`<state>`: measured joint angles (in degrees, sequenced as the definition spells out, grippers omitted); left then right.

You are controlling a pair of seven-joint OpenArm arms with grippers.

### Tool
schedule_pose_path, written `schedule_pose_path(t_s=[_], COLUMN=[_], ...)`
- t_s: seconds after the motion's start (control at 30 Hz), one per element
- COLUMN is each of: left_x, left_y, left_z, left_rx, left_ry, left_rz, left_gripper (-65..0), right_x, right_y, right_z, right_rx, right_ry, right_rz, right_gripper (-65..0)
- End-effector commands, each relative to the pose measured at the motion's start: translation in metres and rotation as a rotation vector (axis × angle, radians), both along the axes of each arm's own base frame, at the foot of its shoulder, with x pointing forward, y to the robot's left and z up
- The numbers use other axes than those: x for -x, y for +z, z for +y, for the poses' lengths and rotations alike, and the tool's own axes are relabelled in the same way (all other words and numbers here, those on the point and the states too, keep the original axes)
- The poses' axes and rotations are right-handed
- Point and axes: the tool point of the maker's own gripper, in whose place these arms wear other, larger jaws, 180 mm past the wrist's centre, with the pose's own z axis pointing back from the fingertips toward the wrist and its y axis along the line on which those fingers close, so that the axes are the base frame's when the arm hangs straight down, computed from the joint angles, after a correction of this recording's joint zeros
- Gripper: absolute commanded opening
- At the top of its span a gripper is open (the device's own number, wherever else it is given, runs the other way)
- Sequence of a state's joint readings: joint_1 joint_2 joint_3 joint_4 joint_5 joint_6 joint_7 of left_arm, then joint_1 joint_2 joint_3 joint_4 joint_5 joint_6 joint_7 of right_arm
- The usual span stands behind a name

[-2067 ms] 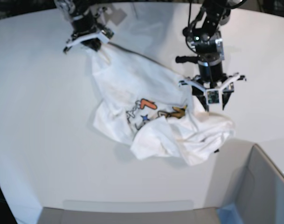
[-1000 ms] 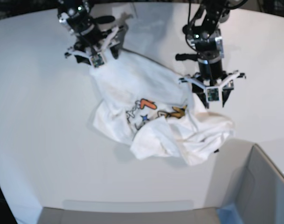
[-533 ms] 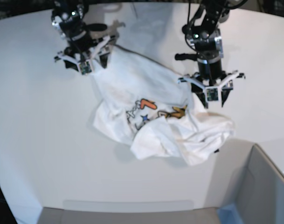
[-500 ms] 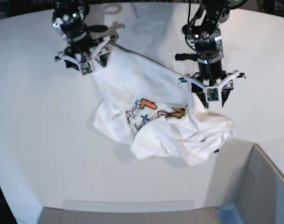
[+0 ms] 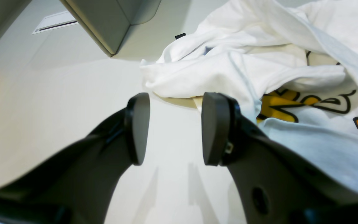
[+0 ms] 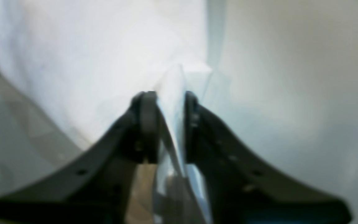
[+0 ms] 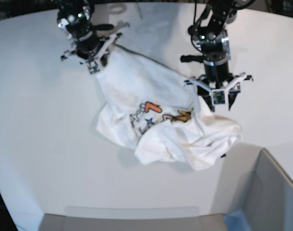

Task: Layout the t-shirt on the table in an organized manner, then fold the t-shirt properly
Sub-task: 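Hold the shirt edge with the right gripper while repositioning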

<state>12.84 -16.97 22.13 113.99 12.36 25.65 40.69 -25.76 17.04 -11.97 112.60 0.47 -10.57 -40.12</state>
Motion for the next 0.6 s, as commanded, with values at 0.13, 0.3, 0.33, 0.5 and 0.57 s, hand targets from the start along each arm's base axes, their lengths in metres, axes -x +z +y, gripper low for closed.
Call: schedule_pose_path(t_s=[0.13,0.3,0.33,0.5,0.57], left_x=[-0.004,-0.004,-0.004,-0.005,-0.005], left_y=[0.014,0.014,0.014,0.015,0.015], left_z=[0.001,0.002,0.002,0.003,0.004], left_rx=[-0.02,-0.021,-0.021,-0.02,-0.021], left_ry=[-0.002,-0.001,-0.001,0.005,0.006], left_rz=[-0.052,-0.053,-0.053,-0.055,-0.057], left_gripper=[-37.1,-37.1,-37.1,-37.1,-37.1], right_x=[-0.007,-0.002,-0.002,-0.006,-0.006], right_y=[0.013,0.038,0.042,0.065,0.07], right_z=[-0.001,0.009,0.011,0.014,0.019], right_rx=[-0.007,-0.06,-0.07,-0.001,0.041], right_ry=[-0.003,0.016,0.023,0.088,0.128], right_rz=[-0.052,-0.146,-0.179,-0.376,-0.421], right_gripper=[-65.0,-65.0,-65.0,-65.0,-65.0])
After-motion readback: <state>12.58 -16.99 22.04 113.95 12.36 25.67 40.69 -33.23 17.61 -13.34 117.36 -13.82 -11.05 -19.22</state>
